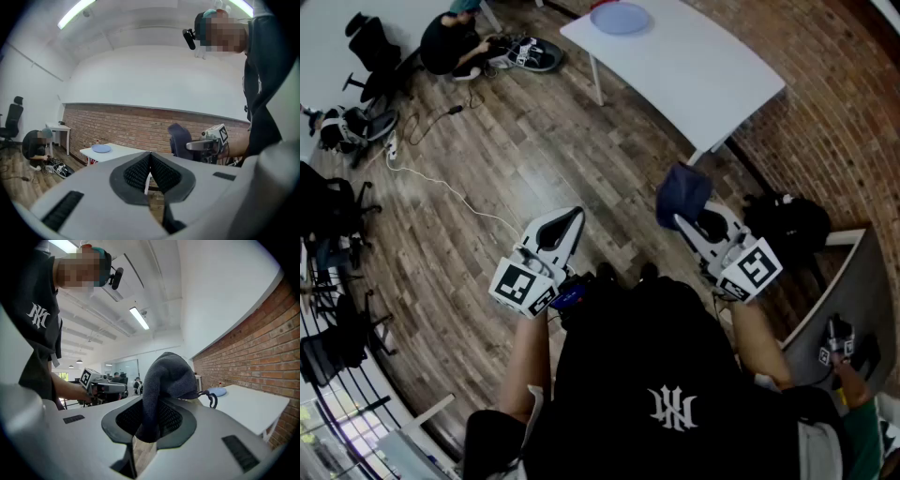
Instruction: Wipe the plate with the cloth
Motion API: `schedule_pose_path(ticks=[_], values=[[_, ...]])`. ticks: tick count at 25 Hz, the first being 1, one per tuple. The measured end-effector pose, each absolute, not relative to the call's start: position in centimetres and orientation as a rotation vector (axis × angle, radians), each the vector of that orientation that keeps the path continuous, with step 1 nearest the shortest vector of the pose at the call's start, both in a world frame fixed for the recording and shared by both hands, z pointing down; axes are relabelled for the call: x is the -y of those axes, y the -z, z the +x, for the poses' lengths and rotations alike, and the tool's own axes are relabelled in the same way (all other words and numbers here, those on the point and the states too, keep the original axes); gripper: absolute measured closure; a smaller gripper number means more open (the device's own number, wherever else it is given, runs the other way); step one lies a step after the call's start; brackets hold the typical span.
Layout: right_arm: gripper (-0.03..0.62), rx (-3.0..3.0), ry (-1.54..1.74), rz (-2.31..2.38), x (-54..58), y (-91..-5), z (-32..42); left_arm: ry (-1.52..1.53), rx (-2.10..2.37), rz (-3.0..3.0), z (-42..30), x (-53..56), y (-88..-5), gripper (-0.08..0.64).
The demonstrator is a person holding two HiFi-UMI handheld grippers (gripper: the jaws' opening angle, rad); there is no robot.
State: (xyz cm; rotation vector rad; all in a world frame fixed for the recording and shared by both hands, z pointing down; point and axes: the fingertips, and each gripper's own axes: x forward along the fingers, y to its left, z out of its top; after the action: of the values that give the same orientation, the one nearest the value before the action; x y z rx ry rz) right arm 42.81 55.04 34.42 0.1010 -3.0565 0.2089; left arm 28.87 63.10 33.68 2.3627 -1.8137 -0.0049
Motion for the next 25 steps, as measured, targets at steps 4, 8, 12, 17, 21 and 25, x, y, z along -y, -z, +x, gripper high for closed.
schedule_pose_path(ticks=[4, 8, 12, 17, 21, 25], values=[[0.511, 3.048, -0.236, 0.093, -55.6, -35.3, 44.1, -0.006, 1.809, 2.356, 29.4, -63.5, -33.7, 0.557], [0.511, 3.048, -0.232, 0.096, -54.7, -35.2, 45.2, 0.054, 1.800, 2.349, 30.6, -62.9, -33.8, 0.557], [0.511, 3.082, -0.253, 0.085, -53.8, -34.7, 46.0, 0.067, 1.792, 2.335, 31.7, -62.3, -34.3, 0.557], [0.511, 3.079, -0.267, 0.068, -52.8, -35.0, 46.9, 0.076, 1.791, 2.327, 32.5, -61.7, -34.1, 0.557], [0.511, 3.073, -0.297, 0.035, -52.7, -35.7, 47.5, 0.064, 1.808, 2.306, 32.6, -61.6, -34.0, 0.557], [0.511, 3.063, -0.307, 0.008, -52.2, -36.4, 47.9, 0.058, 1.835, 2.273, 32.6, -61.6, -34.0, 0.557]])
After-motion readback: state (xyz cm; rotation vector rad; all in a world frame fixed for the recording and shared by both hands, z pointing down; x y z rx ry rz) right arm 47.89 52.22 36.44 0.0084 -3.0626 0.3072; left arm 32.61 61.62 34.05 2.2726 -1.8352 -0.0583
